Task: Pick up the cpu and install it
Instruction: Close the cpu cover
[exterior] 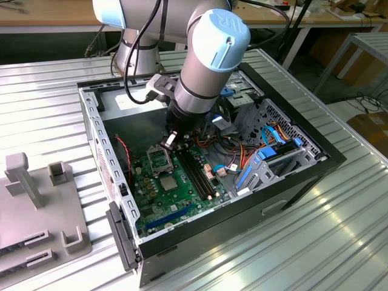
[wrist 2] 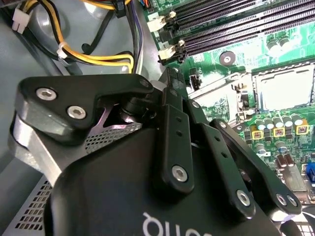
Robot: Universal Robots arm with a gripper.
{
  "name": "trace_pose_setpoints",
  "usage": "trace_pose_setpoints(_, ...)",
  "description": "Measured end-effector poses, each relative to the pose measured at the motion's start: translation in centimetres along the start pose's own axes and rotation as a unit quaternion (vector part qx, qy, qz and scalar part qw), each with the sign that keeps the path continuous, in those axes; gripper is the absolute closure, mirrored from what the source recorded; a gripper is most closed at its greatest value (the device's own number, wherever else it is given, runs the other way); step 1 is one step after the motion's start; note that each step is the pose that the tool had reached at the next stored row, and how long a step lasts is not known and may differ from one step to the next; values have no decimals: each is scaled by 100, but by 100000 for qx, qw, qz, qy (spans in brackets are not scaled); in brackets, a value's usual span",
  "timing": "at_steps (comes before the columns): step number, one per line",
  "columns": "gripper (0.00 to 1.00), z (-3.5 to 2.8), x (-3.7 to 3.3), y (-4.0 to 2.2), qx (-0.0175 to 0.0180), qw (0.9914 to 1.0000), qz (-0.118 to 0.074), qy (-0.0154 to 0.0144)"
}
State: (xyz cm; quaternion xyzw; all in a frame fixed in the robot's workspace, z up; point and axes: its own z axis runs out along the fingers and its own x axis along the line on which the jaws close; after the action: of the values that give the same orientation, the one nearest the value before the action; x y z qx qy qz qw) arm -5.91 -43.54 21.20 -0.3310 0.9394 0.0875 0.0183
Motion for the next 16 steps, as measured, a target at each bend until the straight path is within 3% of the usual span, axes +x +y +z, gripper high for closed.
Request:
trace_pose_setpoints(1,89,-7,0,1,157,100000,4,127)
trace_pose_setpoints(2,89,-46,-3,8,709,99996,19,561)
trace_pose_setpoints(3,89,-74,-5,13,1327,99986,40,1059)
trace_pose_setpoints(4,89,-107,-7,18,2568,99946,77,2055)
trace_pose_setpoints(5,89,-176,-9,33,2986,99927,88,2390)
trace_pose_setpoints(11,89,-199,-6,41,3200,99916,96,2555)
trace_pose_setpoints(16,89,-224,-7,46,3679,99889,105,2944)
